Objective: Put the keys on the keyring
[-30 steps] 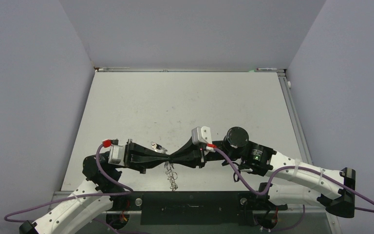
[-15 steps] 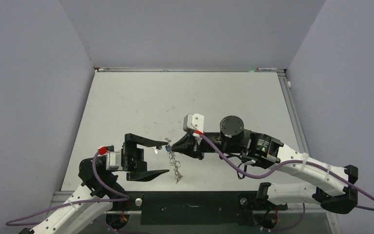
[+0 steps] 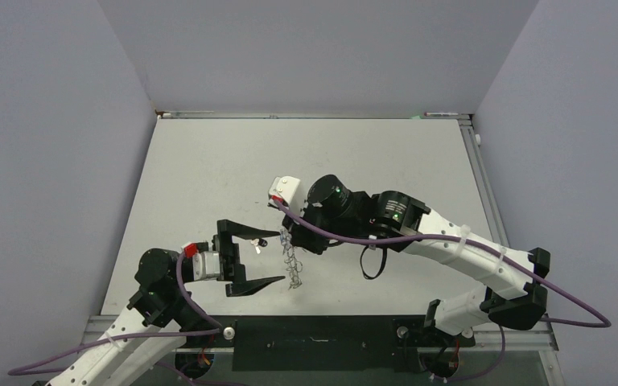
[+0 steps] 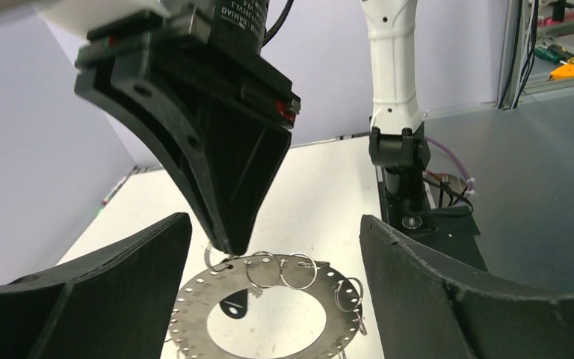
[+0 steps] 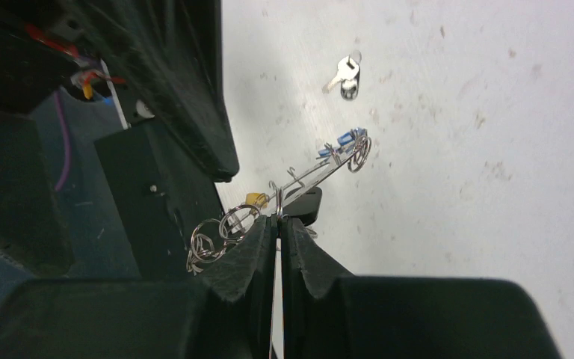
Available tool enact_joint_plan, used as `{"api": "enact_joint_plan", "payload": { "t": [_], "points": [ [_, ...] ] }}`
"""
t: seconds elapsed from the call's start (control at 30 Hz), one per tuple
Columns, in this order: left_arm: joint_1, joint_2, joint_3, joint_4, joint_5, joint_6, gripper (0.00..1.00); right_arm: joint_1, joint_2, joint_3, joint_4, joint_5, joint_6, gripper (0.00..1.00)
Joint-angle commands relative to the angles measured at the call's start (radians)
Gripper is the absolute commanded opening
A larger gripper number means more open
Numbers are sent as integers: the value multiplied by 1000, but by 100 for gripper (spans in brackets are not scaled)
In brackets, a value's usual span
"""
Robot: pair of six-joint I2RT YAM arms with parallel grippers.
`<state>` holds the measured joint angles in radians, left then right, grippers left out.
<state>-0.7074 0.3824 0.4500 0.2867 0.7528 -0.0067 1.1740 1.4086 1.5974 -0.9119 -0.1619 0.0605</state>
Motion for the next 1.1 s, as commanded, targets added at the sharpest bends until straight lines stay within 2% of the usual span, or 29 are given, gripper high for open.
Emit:
{"api": "enact_joint_plan", "payload": {
  "t": [0.0,0.07,0.3,0.43,0.6,0.9,1.0,1.07],
  "points": [
    [-14,3,39,-92,-24,100,76,1,38,93,-192,38,68,5],
    [-23,14,39,-110,-35,119,71,4,58,119,-246,27,56,5],
    [-49,65,55,-159,-66,152,53,62,33,112,-266,37,42,5],
    [-56,107,59,-138,-46,138,48,105,30,109,-272,37,36,5],
    [-56,151,59,-79,27,99,35,141,40,112,-274,24,32,5],
    [-73,193,58,-35,127,53,32,160,44,115,-275,21,25,5],
    [-78,197,54,-25,158,38,38,161,46,109,-275,25,24,5],
    [-82,197,53,-23,166,34,39,165,46,104,-275,21,22,5]
  ]
}}
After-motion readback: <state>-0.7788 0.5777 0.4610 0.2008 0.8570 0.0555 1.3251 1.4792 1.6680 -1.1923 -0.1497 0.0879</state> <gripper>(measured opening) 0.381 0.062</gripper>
